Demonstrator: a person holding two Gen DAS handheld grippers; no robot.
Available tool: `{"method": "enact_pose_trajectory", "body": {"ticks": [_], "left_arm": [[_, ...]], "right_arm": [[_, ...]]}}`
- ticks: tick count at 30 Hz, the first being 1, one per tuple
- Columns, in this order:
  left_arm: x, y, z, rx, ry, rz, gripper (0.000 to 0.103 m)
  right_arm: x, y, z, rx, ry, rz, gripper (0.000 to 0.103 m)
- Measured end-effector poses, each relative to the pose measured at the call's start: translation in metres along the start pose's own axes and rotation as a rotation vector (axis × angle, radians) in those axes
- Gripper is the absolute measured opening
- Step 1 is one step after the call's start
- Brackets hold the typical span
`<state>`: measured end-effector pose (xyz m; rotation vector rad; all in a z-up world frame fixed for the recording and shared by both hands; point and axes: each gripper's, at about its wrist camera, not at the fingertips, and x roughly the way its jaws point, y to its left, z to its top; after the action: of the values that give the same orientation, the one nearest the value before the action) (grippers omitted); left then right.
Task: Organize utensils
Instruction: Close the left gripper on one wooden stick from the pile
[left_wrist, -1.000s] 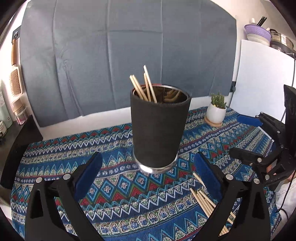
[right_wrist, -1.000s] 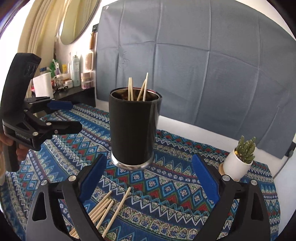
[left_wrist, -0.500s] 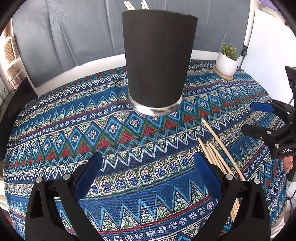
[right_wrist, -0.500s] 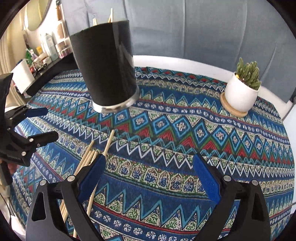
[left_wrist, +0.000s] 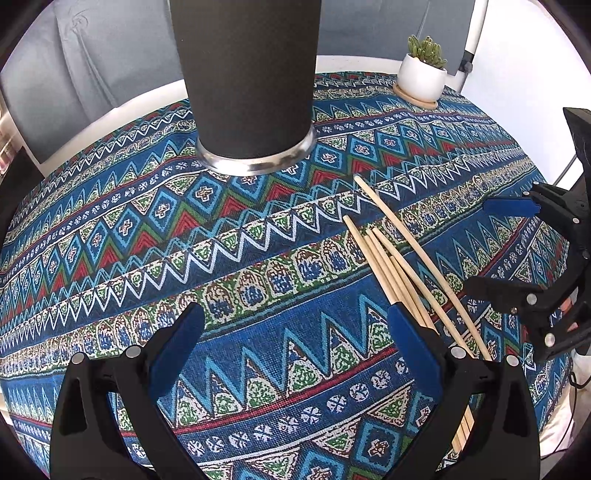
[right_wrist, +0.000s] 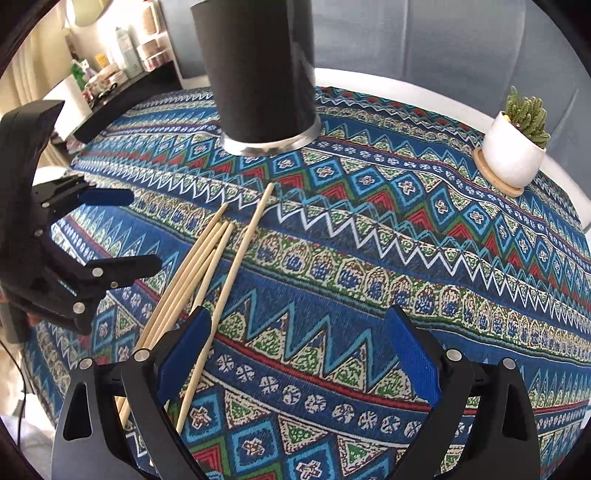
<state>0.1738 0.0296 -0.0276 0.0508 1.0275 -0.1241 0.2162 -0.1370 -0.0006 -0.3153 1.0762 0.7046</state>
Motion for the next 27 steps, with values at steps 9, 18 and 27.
{"method": "enact_pose_trajectory", "body": {"ticks": [9, 18, 27], "left_arm": [[0.008, -0.013, -0.003, 0.015, -0.023, 0.029, 0.098], [-0.001, -0.012, -0.005, -0.030, -0.008, -0.024, 0.097], [0.003, -0.022, -0.012, -0.014, -0.069, -0.007, 0.099]], "right_arm": [[0.006, 0.015, -0.007, -0.091, 0.006, -0.059, 0.093], [0.009, 0.007, -0.013, -0.047, -0.034, -0.021, 0.095], [0.006, 0.007, -0.019, -0.055, -0.093, -0.020, 0.095]]}}
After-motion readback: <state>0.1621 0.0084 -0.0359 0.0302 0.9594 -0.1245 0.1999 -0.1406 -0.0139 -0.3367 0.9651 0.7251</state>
